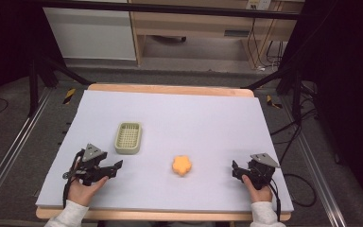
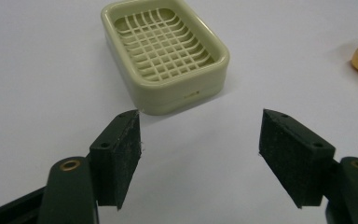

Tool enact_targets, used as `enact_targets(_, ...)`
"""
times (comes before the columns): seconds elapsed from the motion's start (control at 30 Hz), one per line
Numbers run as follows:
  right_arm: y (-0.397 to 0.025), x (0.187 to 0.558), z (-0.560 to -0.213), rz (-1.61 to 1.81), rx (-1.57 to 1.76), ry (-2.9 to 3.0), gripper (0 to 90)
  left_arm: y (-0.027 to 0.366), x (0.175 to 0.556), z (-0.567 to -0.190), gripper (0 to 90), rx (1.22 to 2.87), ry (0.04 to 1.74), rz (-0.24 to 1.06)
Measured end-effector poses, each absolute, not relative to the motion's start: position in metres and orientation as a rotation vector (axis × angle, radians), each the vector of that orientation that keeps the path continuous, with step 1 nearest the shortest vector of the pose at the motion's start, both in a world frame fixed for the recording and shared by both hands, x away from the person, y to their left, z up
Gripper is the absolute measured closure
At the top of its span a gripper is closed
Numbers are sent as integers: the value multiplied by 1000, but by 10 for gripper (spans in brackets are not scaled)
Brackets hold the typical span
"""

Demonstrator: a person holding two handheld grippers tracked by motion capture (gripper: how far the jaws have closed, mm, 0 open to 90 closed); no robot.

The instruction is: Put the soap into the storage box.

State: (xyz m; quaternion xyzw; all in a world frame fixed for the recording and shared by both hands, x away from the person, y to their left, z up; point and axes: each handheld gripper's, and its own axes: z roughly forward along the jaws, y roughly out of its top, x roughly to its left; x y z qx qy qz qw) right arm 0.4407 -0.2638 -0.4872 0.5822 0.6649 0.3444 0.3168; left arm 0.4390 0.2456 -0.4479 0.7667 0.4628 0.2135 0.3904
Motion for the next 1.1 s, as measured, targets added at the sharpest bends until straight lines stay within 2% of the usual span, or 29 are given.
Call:
enact_targets(0.7,-262,441,-488,871,1520,1753,40,209,447,-433,250,2035,1069,511)
enact_targets(1.1,-261,442,-488,862,1514,1762,40,175,450,-427,246,2084,990,481)
